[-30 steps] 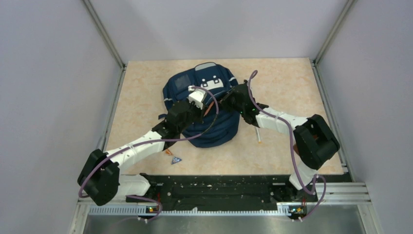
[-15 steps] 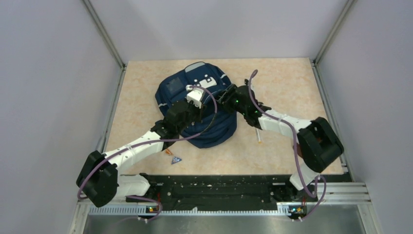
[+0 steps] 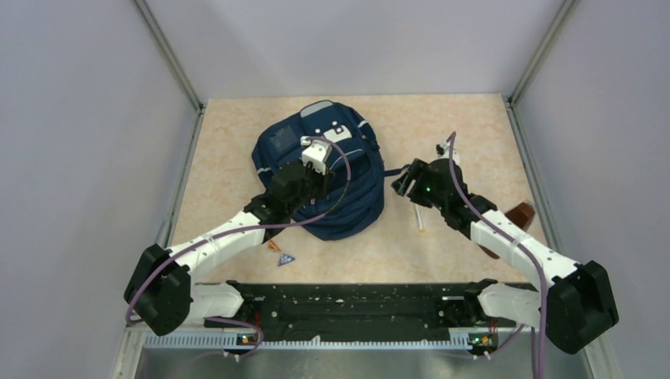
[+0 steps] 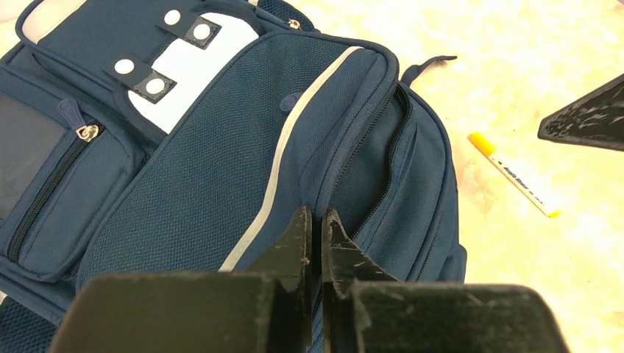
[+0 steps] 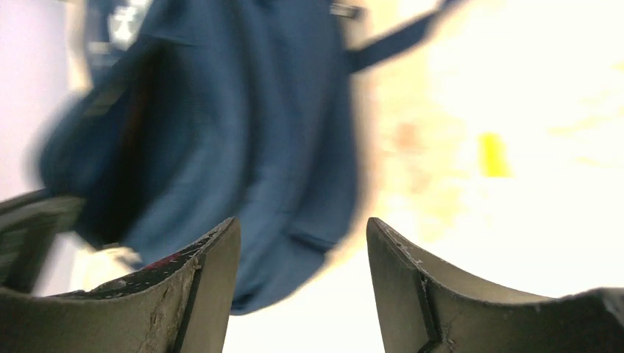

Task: Pack the student bag
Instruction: Place the stationery in the student bag, then pick up the stationery from the center of the board.

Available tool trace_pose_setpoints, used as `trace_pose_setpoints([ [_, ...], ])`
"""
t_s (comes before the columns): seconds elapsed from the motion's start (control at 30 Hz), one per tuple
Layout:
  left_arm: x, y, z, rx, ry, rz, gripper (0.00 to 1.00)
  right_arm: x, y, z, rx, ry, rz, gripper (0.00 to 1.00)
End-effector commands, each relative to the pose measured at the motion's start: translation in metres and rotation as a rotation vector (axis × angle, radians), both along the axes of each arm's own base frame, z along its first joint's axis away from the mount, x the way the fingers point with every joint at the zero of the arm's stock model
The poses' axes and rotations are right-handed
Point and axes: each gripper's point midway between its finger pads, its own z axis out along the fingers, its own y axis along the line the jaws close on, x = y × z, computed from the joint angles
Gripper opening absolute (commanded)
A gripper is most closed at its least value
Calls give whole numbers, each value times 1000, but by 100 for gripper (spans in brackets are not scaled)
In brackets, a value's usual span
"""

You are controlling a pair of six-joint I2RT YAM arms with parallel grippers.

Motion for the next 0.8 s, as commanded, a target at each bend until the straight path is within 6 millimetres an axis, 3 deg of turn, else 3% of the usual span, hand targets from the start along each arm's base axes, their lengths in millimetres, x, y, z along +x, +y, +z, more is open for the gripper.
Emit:
trace_pose_setpoints([
  [0.0, 8, -8, 42, -98, -74, -3, 0, -29, -63, -74, -338, 224, -20, 60],
  [0.13, 8, -8, 41, -96, -70, -6, 0, -36, -84, -101, -515, 330, 0, 52],
  [0.47, 8, -7, 39, -99, -62, -5, 0, -31, -85, -146, -660, 457, 103, 42],
  [0.63, 9, -7, 39, -98, -61, -4, 0, -20, -85, -151, -699, 458, 106, 40],
  [0.77, 10, -7, 39, -99, -61, -3, 0, -13, -86, -154, -729, 462, 105, 33],
])
